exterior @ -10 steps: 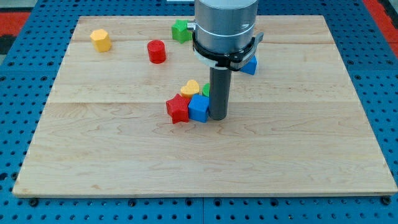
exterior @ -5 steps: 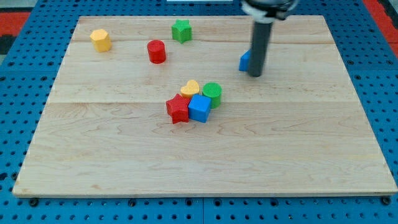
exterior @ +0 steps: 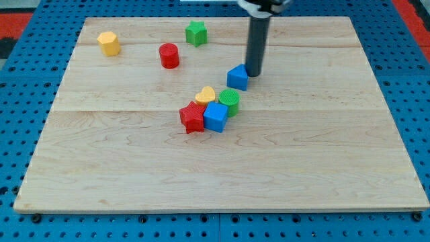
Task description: Push the blue triangle into the yellow heart
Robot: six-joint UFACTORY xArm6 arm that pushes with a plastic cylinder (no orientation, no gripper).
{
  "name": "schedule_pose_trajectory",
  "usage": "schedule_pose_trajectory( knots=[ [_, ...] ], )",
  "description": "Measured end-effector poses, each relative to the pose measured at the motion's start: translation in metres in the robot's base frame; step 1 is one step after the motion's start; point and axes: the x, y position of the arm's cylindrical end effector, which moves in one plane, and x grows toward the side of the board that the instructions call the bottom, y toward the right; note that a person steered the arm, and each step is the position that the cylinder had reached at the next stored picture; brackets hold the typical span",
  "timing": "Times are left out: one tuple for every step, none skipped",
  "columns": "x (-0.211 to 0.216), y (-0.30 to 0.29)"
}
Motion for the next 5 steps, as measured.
schedule_pose_trajectory(
  knots=[
    [0.004, -0.009],
    [0.006, -0.001],
    [0.024, -0.011],
    [0.004, -0.007],
    [0.023, -0.038]
  ],
)
